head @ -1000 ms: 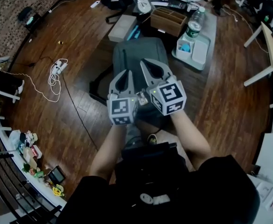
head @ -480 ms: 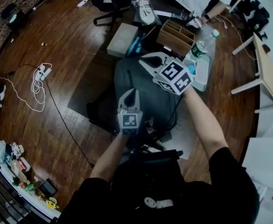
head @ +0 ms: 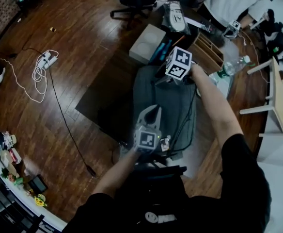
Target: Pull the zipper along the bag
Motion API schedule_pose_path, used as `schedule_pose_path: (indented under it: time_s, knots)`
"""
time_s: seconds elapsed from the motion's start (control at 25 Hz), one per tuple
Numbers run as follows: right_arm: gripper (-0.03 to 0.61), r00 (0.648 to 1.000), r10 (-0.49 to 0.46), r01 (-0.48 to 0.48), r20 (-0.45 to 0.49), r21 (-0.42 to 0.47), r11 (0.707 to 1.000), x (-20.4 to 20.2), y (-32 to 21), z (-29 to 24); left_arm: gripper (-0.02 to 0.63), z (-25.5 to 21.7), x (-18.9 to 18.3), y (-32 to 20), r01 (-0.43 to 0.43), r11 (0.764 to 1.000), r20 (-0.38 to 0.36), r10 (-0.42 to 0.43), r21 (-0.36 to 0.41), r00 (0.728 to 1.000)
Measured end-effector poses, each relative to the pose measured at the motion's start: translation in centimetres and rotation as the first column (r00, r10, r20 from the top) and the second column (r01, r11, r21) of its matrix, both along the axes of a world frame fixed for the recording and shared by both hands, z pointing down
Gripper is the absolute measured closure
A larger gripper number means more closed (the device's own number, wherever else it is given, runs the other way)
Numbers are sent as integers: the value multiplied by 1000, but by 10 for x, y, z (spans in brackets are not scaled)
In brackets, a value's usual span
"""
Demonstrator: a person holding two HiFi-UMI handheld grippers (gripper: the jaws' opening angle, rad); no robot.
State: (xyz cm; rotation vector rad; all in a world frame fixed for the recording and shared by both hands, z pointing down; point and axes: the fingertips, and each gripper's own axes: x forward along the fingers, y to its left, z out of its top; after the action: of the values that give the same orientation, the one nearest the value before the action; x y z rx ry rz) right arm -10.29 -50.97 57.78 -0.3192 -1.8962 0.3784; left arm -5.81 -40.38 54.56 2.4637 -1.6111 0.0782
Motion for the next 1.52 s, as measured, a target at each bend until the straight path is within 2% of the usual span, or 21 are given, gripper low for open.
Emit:
schedule_pose_path:
  time_s: [0.08,0.24,0.36,0.44,0.52,0.6,0.76,0.8,0.84,0.96,1.08,1.16,1.24,1.32,1.4,1.52]
  knots:
    - [360,996,-73,71,-56,-21,997,-4,-3,14,623,0,1,1,-10,1000,-8,10,-13,1000]
    - [360,965,-194,165,-178,-165,972,-15,4,26,623,3,1,0,-27,999,-32,26,-26,999]
    - [360,932,-238,167,-274,-259,951,-19,6,25,623,3,0,-1,-28,999,-35,27,-28,999]
    - [372,915,-269,166,-300,-328,930,-17,15,19,623,3,1,-1,-35,999,-37,34,-23,999]
    - [370,909,-290,173,-300,-360,917,-15,23,16,623,4,1,-1,-43,999,-37,42,-21,998]
    - [371,910,-286,172,-300,-352,920,-15,21,21,623,6,1,-2,-44,999,-33,44,-23,999]
    - [444,898,-298,203,-323,-295,933,-16,17,27,623,6,0,-2,-42,999,-29,42,-23,999]
    - [482,894,-313,230,-322,-269,935,-15,17,26,623,6,0,-1,-42,999,-28,41,-24,999]
    - [510,889,-334,269,-313,-233,935,-13,17,25,623,6,0,-1,-41,999,-30,40,-25,999]
    - [512,886,-402,394,-231,-80,916,-8,16,19,623,6,1,-2,-42,999,-34,41,-23,999]
    - [538,912,-382,388,-151,13,921,-2,13,8,623,7,1,-2,-43,999,-34,43,-23,999]
    - [546,932,-341,344,-120,3,939,1,15,2,623,8,0,-2,-41,999,-30,41,-24,999]
    - [546,943,-311,308,-120,-43,950,4,20,2,623,9,0,-2,-39,999,-24,39,-26,999]
    - [542,938,-315,311,-146,-54,949,7,24,11,623,10,0,-2,-39,999,-18,38,-33,999]
    - [530,933,-322,322,-160,-29,946,7,23,20,623,8,1,-2,-40,999,-21,39,-33,999]
    - [526,947,-282,277,-155,-51,960,7,22,22,623,8,1,-2,-42,999,-31,41,-31,999]
